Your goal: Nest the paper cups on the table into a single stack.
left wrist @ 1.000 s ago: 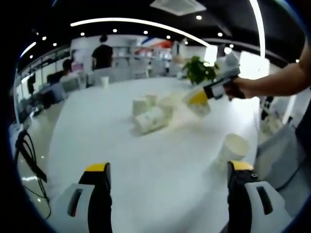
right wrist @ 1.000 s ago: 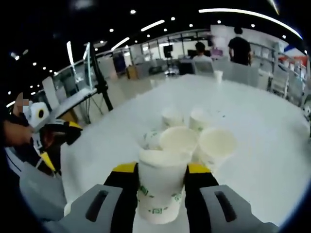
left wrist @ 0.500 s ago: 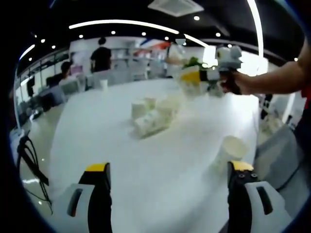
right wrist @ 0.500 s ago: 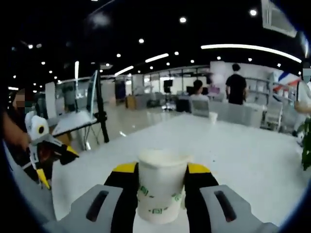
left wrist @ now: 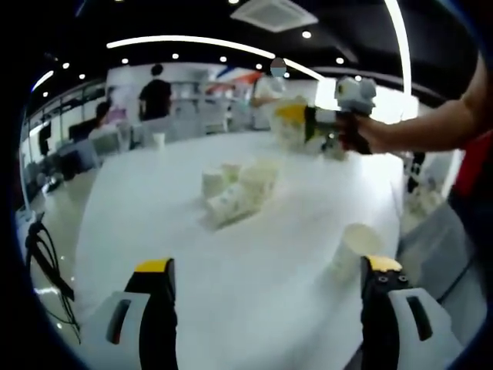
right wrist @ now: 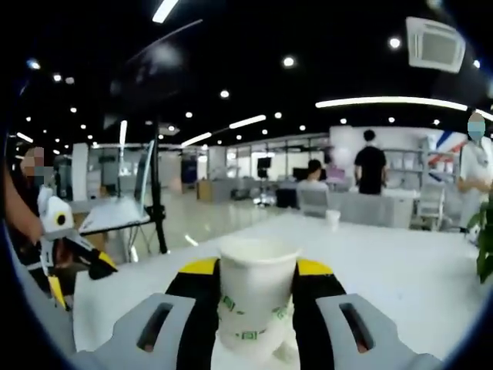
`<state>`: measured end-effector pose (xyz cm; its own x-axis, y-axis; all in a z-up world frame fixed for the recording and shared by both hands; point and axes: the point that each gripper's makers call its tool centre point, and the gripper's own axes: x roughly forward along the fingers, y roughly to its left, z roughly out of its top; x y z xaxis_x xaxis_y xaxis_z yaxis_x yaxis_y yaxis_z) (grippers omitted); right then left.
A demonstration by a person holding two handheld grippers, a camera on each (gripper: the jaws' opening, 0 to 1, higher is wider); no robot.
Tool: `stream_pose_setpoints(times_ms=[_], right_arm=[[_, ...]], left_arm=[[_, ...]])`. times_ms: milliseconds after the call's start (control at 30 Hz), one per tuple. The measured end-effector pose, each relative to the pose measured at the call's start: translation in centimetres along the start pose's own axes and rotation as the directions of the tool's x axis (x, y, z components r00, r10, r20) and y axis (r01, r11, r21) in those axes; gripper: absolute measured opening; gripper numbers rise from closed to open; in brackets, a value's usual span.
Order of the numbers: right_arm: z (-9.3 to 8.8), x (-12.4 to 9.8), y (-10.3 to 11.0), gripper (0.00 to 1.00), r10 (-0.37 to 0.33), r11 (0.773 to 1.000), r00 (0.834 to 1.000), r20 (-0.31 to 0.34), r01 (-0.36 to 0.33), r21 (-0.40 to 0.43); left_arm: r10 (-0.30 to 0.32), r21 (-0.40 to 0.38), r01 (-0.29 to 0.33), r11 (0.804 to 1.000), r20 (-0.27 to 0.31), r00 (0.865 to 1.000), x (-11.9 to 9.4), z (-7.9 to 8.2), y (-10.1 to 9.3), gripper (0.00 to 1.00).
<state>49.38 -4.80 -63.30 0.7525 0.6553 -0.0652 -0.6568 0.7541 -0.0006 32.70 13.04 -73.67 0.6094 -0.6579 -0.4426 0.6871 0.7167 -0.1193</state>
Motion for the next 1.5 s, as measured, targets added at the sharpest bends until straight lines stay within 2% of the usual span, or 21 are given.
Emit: stream_pose_setpoints(times_ms=[567,1500], right_arm=[[0.6,0.1,0.3,0.34,0.004,1.000,1.000,0.017,-0.004,-0.001],[1.4,-1.6,2.2,0.34,0.038,0.999,0.998,0.055,-0.038,0.009]], left_arm=[[0.006,0.001,-0.006,1.000,0.002,1.000,-0.2,0.2,0.0,0.98],[0.019,-0.002,-0.019,1.000,0.010,1.000,-1.0,0.0,-0.7,0.98]])
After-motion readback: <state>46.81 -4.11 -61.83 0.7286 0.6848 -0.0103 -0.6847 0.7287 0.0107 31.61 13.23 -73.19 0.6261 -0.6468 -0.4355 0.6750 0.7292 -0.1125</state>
